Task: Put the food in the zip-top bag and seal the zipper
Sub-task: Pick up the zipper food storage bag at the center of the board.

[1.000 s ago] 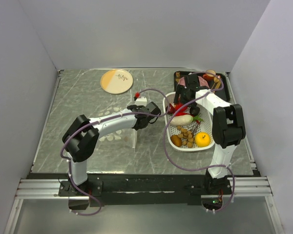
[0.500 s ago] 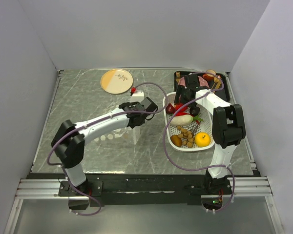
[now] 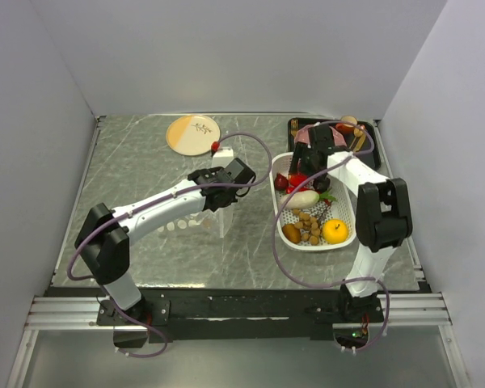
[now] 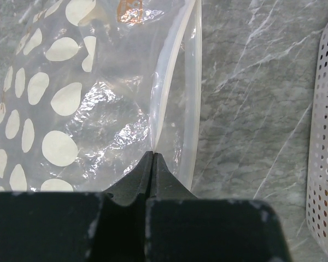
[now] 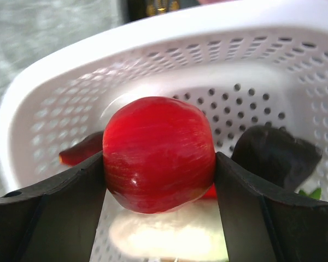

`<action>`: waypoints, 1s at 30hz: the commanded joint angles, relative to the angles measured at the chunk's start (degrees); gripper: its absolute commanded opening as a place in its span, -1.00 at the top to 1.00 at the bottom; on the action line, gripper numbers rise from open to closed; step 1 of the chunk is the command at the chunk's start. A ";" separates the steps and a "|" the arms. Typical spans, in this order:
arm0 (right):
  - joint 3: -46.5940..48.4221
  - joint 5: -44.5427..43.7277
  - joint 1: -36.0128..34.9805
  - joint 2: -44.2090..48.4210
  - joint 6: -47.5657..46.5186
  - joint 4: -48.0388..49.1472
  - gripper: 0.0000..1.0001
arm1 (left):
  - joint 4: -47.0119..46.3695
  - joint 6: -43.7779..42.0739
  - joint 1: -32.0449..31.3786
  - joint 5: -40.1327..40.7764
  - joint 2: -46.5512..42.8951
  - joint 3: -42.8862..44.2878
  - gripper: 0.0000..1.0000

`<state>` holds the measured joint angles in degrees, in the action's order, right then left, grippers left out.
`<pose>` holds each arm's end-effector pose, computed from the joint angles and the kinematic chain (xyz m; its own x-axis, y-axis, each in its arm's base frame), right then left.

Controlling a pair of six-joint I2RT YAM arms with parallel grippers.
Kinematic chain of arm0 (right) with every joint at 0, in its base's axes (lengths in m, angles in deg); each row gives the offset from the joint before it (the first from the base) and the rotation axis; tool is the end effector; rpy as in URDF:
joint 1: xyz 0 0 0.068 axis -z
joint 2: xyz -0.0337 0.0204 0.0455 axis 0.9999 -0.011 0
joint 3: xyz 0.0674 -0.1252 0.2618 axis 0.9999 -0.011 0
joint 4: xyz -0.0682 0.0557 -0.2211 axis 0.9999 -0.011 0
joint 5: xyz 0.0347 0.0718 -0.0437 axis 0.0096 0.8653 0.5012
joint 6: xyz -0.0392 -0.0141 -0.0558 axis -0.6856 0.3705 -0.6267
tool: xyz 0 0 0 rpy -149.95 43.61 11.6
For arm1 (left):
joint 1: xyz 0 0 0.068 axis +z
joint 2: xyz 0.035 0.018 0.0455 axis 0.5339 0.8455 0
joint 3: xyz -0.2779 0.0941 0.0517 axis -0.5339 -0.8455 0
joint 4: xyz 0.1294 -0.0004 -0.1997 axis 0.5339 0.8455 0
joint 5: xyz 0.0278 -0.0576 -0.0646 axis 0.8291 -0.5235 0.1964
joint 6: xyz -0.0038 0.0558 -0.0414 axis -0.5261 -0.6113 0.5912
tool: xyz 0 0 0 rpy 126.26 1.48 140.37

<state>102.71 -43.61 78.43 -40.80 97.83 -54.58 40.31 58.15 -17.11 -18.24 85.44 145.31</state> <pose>0.3899 0.0754 0.2336 -0.7976 0.1963 -0.5703 0.0903 0.9738 0.2089 0.2448 -0.2360 0.2931 -0.7005 -0.0902 -0.7079 -0.0990 0.9947 -0.0288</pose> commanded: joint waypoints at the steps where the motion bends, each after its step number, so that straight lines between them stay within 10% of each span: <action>1: -2.24 3.52 0.30 9.83 2.02 3.16 1.00 | -2.75 -0.80 0.69 -1.36 -2.29 -0.34 0.99; 17: -24.03 26.73 -3.73 28.21 22.32 24.77 1.00 | -11.98 -2.12 4.30 -10.86 -8.80 -5.35 0.99; 30: -25.62 31.91 -12.70 26.02 30.67 36.28 1.00 | -13.39 -1.86 4.39 -12.09 -9.77 -5.53 0.99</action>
<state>78.01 -15.13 66.21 -14.64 124.08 -26.67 29.45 56.47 -12.66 -29.39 78.36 139.72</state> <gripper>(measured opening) 0.785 0.014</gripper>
